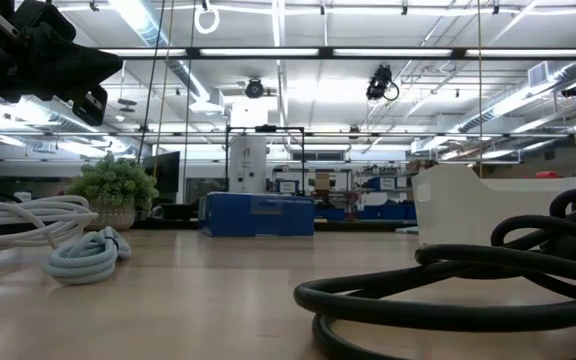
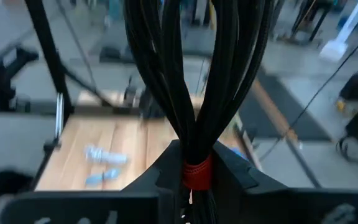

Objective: Pick and place USB-C Cables
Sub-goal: Put the top black USB cable into the white bin

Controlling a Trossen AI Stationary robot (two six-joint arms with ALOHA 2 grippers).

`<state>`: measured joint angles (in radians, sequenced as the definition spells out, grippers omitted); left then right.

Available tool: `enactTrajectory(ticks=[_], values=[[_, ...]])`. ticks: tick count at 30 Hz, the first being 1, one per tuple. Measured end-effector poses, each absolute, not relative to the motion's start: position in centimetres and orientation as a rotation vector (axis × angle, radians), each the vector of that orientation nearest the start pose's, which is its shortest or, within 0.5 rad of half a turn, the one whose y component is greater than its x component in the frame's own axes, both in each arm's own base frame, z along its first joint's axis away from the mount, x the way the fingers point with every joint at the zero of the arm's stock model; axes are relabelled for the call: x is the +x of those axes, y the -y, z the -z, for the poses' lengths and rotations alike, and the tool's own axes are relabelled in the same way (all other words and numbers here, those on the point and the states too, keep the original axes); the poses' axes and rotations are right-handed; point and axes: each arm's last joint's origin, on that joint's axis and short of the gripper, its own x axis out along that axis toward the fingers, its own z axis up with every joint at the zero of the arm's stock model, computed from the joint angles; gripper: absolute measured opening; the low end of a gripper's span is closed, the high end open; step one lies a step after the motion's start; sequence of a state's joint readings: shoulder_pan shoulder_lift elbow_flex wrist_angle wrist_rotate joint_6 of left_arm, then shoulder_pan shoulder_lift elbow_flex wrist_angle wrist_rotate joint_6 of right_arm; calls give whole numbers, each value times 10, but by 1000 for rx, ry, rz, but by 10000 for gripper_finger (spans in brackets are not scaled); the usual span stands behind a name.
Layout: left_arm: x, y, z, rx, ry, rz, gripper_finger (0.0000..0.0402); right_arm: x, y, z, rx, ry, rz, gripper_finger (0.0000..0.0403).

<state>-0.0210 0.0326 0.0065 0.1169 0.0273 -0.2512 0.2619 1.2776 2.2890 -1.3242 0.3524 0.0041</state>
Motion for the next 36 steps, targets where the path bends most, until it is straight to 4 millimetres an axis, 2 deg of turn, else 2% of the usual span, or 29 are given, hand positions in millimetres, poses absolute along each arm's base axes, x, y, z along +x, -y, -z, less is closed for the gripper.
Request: enactTrajectory(ticks=[6,11,29,36], values=[[99,3,-174,-251,84,59,30,96,-15,-591,-85,-46,95,64],[99,3,-174,-251,84,59,30,86,-12,-599,-84,34,115,64],[99,3,-174,-251,84,60,29,81,-10,-558,93,-357,197,64],[99,3,-175,-251,84,60,30,98,-14,-536,120,-513,237,64]])
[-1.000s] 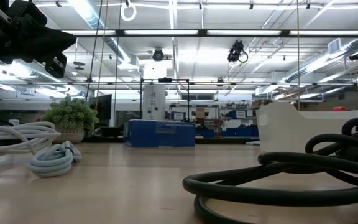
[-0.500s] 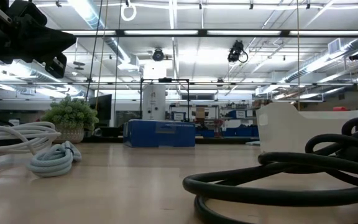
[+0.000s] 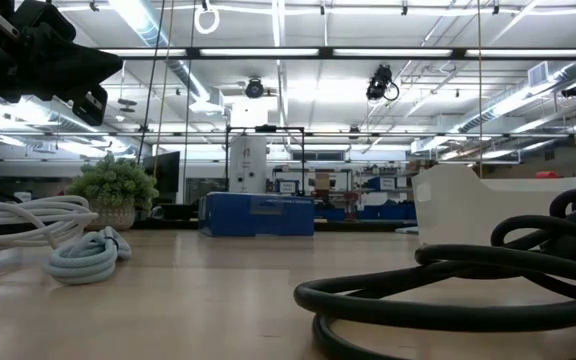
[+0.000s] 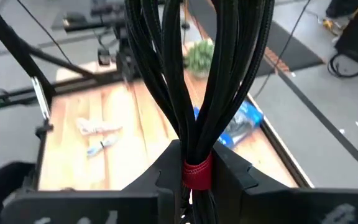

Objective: Pick and place USB-C Cables
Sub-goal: Put the top black USB cable into the white bin

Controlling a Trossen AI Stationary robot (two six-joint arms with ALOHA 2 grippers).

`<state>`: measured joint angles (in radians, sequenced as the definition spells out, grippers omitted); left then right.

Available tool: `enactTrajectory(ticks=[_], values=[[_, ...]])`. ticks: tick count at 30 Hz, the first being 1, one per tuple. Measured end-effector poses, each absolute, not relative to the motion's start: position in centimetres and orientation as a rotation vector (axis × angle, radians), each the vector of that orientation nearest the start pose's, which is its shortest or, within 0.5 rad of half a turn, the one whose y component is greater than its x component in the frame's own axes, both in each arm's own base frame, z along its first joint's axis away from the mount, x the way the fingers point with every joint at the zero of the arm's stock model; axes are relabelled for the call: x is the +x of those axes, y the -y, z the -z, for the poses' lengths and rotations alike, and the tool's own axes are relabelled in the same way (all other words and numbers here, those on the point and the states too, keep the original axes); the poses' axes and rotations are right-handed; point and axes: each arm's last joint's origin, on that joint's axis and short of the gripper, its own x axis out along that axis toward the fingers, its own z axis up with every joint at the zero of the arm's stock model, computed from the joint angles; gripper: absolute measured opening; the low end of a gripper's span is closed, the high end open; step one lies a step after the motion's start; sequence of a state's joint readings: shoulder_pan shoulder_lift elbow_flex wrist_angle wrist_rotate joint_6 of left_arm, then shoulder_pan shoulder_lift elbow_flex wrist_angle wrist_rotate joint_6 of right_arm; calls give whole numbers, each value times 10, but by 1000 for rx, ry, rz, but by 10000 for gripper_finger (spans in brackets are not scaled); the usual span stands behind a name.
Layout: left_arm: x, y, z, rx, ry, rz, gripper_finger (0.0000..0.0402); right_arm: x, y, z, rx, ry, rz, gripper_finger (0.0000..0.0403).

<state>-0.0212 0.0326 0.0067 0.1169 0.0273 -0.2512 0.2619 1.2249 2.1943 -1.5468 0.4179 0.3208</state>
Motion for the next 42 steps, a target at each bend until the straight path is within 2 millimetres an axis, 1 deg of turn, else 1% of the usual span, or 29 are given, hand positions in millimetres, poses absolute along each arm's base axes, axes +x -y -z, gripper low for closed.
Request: enactTrajectory(ticks=[4,11,18,31,42], values=[[99,3,-174,-251,84,60,30,112,-18,-522,98,-596,232,64],[99,3,-174,-251,84,60,29,136,-24,-491,124,-761,211,64],[99,3,-174,-251,84,60,30,154,-25,-460,140,-912,203,64],[99,3,-174,-251,84,60,29,174,-21,-405,243,-1146,257,64],[99,3,-175,-251,85,60,29,189,-25,-344,350,-1345,292,65]])
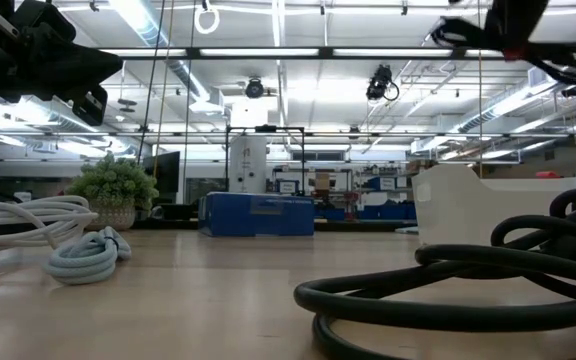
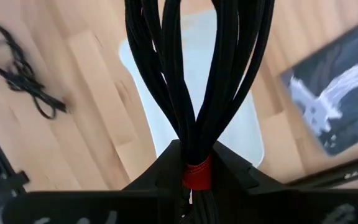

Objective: Pick and place USB-C Cables
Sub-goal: Put the top black USB cable into the white bin

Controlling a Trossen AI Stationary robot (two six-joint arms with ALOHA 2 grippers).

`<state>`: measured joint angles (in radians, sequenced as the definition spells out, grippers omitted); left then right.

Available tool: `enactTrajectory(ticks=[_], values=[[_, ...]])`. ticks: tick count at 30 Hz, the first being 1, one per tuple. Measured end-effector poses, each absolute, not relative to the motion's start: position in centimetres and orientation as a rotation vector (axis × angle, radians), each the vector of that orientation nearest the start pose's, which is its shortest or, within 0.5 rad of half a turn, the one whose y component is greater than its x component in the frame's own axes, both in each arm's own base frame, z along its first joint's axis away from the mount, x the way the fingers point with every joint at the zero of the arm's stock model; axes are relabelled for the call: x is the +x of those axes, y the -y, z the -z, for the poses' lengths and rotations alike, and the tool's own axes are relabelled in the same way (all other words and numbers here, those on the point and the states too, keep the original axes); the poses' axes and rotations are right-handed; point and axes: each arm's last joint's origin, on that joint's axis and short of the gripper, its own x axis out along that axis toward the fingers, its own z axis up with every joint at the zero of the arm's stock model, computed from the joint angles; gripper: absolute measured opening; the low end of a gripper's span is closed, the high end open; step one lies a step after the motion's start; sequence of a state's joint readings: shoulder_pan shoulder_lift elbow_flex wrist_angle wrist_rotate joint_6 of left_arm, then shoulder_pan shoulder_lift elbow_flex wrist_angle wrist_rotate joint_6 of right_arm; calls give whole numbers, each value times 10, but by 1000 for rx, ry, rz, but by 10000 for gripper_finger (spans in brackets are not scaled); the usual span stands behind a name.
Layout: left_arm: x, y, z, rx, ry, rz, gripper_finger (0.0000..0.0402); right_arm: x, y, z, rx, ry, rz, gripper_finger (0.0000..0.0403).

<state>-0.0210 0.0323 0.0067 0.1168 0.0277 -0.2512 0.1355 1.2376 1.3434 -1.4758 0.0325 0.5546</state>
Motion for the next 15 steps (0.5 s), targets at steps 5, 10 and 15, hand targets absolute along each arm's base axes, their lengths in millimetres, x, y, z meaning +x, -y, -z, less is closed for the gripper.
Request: enactTrajectory(ticks=[5,10,15], values=[[99,3,-175,-251,85,60,29,199,-23,-313,393,-1465,288,66],[99,3,-174,-251,84,59,29,216,-22,-288,399,-1531,259,67],[99,3,-174,-251,84,60,30,233,-21,-269,364,-1609,258,67]])
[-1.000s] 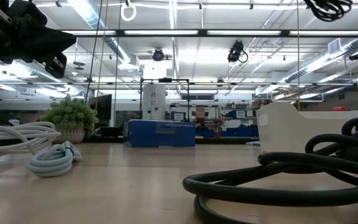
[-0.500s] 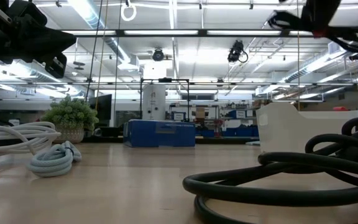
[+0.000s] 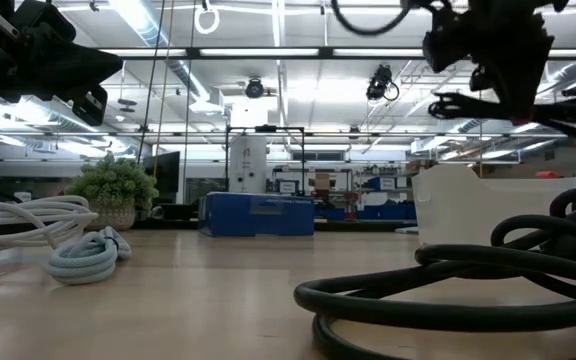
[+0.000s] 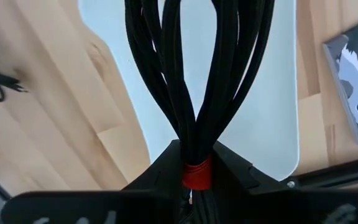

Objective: Pick and place USB-C Cables
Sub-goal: Put the top black USB cable into the white bin

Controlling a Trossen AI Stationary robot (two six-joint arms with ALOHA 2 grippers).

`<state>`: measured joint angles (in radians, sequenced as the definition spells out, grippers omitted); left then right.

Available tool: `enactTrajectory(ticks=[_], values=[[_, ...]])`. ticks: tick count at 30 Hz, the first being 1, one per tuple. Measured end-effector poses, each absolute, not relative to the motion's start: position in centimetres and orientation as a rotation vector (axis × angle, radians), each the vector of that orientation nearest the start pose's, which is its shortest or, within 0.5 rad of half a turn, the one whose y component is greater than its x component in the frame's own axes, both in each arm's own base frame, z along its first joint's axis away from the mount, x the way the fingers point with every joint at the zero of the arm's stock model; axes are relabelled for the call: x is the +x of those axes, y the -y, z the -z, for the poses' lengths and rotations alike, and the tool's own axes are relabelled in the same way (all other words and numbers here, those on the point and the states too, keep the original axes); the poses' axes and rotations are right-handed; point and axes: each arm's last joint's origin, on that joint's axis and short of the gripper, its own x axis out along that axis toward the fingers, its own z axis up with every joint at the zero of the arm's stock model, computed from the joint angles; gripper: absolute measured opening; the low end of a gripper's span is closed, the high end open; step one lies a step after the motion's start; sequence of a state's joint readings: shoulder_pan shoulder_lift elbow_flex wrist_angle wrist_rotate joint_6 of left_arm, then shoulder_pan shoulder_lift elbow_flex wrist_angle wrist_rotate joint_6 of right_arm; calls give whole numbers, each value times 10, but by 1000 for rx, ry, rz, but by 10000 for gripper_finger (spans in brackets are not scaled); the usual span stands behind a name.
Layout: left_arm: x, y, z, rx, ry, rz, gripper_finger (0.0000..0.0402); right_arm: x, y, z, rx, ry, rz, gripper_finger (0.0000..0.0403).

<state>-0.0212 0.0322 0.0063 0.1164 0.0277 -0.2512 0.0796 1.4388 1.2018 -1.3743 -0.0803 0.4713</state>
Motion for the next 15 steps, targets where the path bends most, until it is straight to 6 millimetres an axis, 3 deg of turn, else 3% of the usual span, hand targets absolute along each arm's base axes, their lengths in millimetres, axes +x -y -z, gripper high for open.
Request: enactTrajectory(ticks=[9,15], values=[[99,3,-174,-251,84,60,29,251,-19,-245,307,-1700,230,66],[99,3,-174,-251,83,60,30,251,-17,-235,306,-1696,232,66]])
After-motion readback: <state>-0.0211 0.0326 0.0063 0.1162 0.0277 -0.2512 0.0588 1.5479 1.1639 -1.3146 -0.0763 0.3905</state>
